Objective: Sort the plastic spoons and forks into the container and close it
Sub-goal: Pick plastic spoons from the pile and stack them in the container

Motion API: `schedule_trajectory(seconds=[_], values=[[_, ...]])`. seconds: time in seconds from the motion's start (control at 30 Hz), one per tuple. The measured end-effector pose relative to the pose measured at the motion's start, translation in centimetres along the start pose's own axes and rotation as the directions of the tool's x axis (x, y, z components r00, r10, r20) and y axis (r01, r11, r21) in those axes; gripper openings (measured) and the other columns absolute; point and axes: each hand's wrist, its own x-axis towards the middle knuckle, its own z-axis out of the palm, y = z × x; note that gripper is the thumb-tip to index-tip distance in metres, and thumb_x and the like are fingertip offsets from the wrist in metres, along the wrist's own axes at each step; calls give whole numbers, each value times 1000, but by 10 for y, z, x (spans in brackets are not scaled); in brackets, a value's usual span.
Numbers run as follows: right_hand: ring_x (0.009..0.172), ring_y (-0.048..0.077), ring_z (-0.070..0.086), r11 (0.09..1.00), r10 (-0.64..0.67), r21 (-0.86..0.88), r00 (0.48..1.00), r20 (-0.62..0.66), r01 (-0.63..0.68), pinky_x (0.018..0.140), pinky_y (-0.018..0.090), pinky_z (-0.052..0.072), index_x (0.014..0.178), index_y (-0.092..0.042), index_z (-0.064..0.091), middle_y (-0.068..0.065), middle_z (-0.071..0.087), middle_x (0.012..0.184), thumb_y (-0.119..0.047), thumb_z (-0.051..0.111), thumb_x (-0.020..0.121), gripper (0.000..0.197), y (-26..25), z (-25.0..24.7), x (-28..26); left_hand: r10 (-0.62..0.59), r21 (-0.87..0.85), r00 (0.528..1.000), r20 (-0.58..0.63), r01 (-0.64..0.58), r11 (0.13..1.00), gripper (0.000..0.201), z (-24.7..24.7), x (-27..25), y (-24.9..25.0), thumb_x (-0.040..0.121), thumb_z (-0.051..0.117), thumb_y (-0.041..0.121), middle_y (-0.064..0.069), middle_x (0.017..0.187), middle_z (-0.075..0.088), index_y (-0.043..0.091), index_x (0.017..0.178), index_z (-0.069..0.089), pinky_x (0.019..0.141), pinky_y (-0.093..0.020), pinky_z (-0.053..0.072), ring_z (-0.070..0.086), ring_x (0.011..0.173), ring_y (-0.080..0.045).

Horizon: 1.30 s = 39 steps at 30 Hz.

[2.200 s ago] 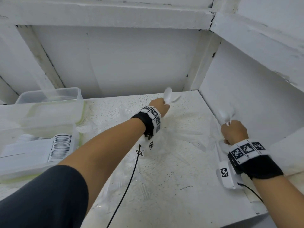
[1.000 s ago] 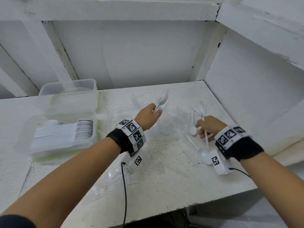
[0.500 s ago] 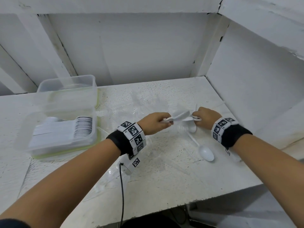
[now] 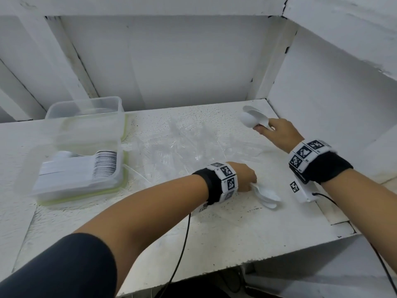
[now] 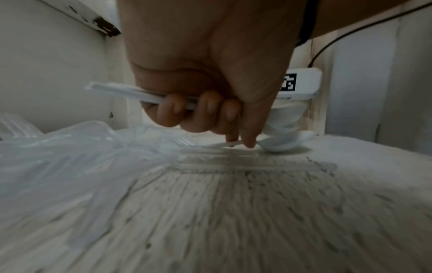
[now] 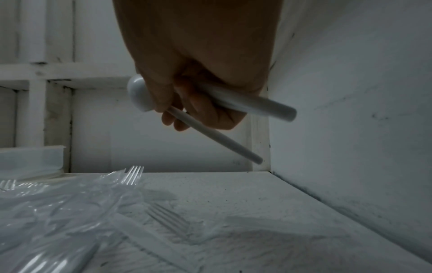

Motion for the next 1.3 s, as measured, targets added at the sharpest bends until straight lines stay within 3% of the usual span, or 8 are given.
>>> schedule_trajectory(seconds=[0.2, 0.4, 0.53, 0.67, 0.8, 1.03, 1.13, 1.3], values=[[76, 19, 53, 1000, 22, 17, 1000, -17, -21, 66, 28, 36, 78, -9, 64, 3, 62, 80, -32, 54, 92, 29, -1, -4, -6, -2, 108, 1000, 1, 2, 994, 26, -6, 4, 5, 97, 42, 20, -7, 105, 57, 10, 115, 56, 70, -28, 39, 55, 99, -24], [77, 20, 52, 996, 39, 83, 992, -119, -29, 68, 29, 36, 80, -11, 71, 3, 62, 78, -34, 55, 92, 30, -5, -26, -3, 65, -289, 951, -303, -157, 944, 24, -21, -20, -10, 90, 58, 22, -6, 99, 46, 6, 108, 64, 75, -24, 35, 47, 87, -16], [72, 5, 51, 948, 75, 318, 983, -165, -19, 70, 21, 38, 88, -14, 71, -3, 67, 86, -32, 56, 91, 23, -18, -35, 1, -128, -546, 875, -467, -171, 820, 21, -41, -47, -24, 88, 62, 22, -4, 95, 59, 6, 102, 65, 62, -12, 37, 48, 77, -12], [59, 3, 42, 899, 65, 439, 988, -142, 4, 57, 18, 31, 93, -11, 69, -6, 62, 72, -27, 54, 92, 22, -41, -22, -6, -434, -824, 783, -445, -168, 541, 10, -49, -80, -45, 87, 64, 20, 2, 73, 60, 12, 81, 62, 47, -7, 37, 48, 50, 5], [49, 7, 40, 848, 37, 529, 999, -13, -25, 40, 18, 29, 93, -14, 63, -1, 55, 65, -28, 54, 93, 17, -74, 12, -24, -614, -917, 698, -368, -164, 363, 14, -37, -116, -62, 87, 63, 21, -1, 74, 62, 15, 75, 60, 40, -13, 31, 39, 43, -2], [38, 2, 39, 656, 48, 750, 996, 71, -85, 36, 15, 29, 79, -21, 58, 0, 51, 62, -31, 60, 90, 14, -125, 79, -53, -678, -962, 687, -262, -132, 238, 13, -4, -152, -62, 93, 52, 20, 7, 67, 63, 15, 86, 61, 41, -18, 26, 34, 47, -8], [37, 3, 34, 592, 116, 787, 985, 131, -174, 34, 15, 26, 75, -18, 57, 1, 49, 62, -30, 57, 92, 20, -131, 95, -60, -703, -954, 659, -268, -77, 291, 22, 7, -162, -61, 97, 44, 23, 8, 65, 58, 18, 82, 61, 48, -18, 31, 41, 51, -6], [35, 2, 34, 560, 57, 804, 977, 204, -200, 33, 15, 25, 74, -14, 56, 2, 47, 60, -29, 59, 90, 22, -141, 109, -75, -731, -942, 616, -295, -57, 332, 26, 24, -176, -62, 99, 40, 26, 6, 61, 53, 16, 83, 59, 61, -22, 36, 46, 61, -7]])
